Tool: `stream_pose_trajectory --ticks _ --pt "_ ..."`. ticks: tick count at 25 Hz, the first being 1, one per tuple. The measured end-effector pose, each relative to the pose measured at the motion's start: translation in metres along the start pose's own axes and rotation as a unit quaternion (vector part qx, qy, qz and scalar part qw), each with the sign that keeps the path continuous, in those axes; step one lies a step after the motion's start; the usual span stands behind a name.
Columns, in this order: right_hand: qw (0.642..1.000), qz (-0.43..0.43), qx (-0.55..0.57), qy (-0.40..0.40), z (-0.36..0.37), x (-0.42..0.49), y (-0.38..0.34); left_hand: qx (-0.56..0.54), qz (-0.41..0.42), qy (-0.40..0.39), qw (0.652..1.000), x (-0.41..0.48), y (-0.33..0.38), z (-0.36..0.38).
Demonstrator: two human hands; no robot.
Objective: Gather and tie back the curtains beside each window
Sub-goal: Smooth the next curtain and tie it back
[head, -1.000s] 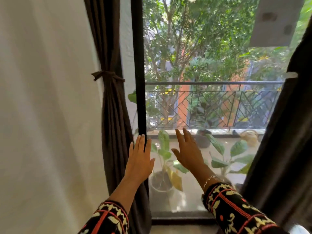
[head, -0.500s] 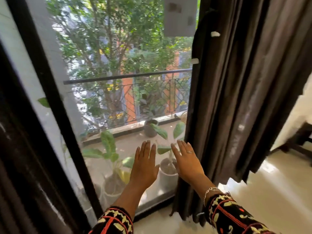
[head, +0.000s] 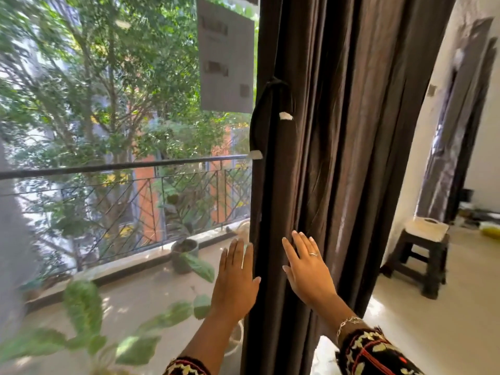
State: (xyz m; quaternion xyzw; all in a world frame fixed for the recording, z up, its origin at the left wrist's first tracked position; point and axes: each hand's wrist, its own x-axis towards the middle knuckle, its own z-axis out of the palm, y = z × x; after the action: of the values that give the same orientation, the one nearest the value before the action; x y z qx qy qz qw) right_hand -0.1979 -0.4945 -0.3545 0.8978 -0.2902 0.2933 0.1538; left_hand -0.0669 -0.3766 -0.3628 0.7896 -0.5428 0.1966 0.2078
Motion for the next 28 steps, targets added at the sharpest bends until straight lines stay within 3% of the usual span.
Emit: stream_pose_trajectory --ticks 7,11,15,21,25,28 --pt "0.987 0.059 -0.038 0.142 -0.033 0.12 0.054 -0.034 0.107 0.144 0.983 0.14 0.01 -0.034" --pt "0.971 0.054 -0.031 0.232 -0.061 0.184 0.078 -0.018 0.178 0.272 0.945 0.214 0.026 -0.075" --pt "0.954 0.043 -0.02 0.297 -0.092 0.238 0.101 -0.027 0.214 0.353 0.91 0.283 0.039 -0.122" --pt "0.937 0.002 0.009 0.349 -0.131 0.303 0.136 -0.01 0.202 0.407 0.891 0.377 0.059 -0.186" --pt "0.921 -0.039 0.076 0.38 -0.171 0.352 0.146 0.03 0.13 0.429 0.894 0.426 0.063 -0.234" --pt "0.894 -0.068 0.129 0.425 -0.204 0.385 0.15 0.082 0.071 0.4 0.91 0.453 0.06 -0.277"
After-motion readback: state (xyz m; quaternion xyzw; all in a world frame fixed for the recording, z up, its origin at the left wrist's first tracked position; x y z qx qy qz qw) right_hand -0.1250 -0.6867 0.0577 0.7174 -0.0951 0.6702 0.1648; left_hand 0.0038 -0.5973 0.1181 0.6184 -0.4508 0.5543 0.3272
